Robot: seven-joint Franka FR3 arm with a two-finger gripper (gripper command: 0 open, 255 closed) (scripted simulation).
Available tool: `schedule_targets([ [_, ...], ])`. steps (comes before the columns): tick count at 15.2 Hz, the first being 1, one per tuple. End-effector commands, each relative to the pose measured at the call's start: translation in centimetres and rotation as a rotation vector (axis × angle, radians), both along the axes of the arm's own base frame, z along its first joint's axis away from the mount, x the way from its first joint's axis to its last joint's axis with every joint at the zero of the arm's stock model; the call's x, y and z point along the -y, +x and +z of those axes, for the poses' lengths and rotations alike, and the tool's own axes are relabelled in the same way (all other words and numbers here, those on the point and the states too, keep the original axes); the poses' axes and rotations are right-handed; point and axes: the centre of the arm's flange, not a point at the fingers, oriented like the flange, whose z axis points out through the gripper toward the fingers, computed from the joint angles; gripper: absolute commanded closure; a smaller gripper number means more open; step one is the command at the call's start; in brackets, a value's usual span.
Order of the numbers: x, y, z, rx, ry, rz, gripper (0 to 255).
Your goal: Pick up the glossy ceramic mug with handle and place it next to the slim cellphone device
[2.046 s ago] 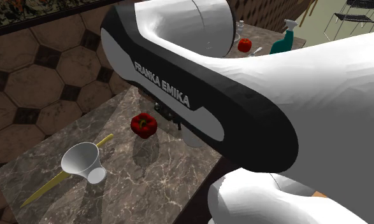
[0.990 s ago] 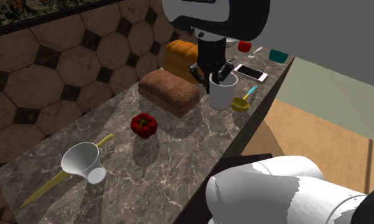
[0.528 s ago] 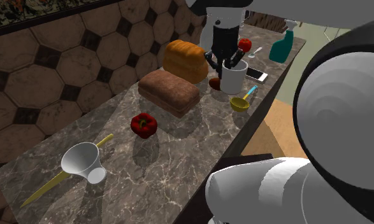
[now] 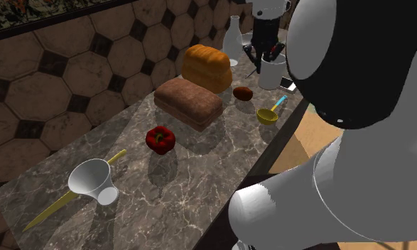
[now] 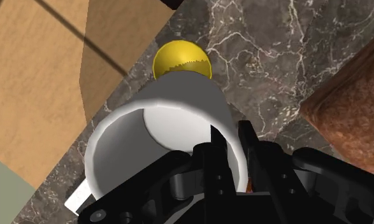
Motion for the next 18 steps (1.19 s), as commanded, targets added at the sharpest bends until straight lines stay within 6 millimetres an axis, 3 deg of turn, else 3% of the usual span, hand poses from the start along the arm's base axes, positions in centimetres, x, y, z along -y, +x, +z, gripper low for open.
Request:
schedule_targets([
  [1, 1.8, 2.1, 0.2, 0.000, -0.001, 0.001, 255],
  [10, 9.0, 10.9, 0.3, 0.000, -0.001, 0.001, 255],
  [18, 9.0, 10.9, -3.9, 0.000, -0.001, 0.001, 255],
])
